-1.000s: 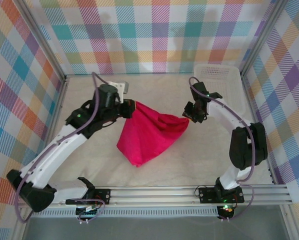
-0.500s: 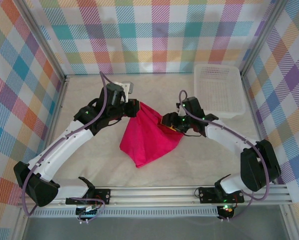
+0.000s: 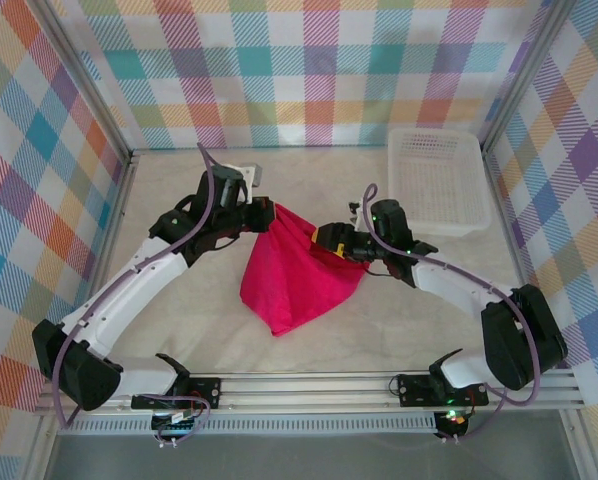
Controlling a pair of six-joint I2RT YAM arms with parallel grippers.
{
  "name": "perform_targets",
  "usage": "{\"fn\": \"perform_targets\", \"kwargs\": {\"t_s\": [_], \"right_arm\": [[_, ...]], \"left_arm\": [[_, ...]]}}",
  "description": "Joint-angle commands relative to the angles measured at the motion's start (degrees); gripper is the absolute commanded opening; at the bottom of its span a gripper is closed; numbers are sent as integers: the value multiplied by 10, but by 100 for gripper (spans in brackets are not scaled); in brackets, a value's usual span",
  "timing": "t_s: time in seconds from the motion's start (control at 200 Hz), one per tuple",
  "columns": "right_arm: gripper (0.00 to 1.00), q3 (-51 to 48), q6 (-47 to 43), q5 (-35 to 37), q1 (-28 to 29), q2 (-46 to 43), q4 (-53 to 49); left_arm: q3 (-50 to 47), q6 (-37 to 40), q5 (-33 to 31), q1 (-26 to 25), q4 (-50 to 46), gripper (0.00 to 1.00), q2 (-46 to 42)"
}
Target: Fold the inside-out t-shirt
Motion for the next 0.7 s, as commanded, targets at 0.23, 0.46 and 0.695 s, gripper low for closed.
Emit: {"fn": "perform_targets", "kwargs": {"t_s": [0.23, 0.46, 0.695], "right_arm": [[65, 67, 8, -15, 50, 93, 67], [25, 129, 13, 37, 54, 117, 17], [0, 314, -120, 217, 54, 13, -328]], "left_arm": [[-8, -12, 24, 15, 16, 0, -1], [-10, -10, 26, 20, 9, 0, -11], [9, 23, 27, 49, -20, 0, -16]]}}
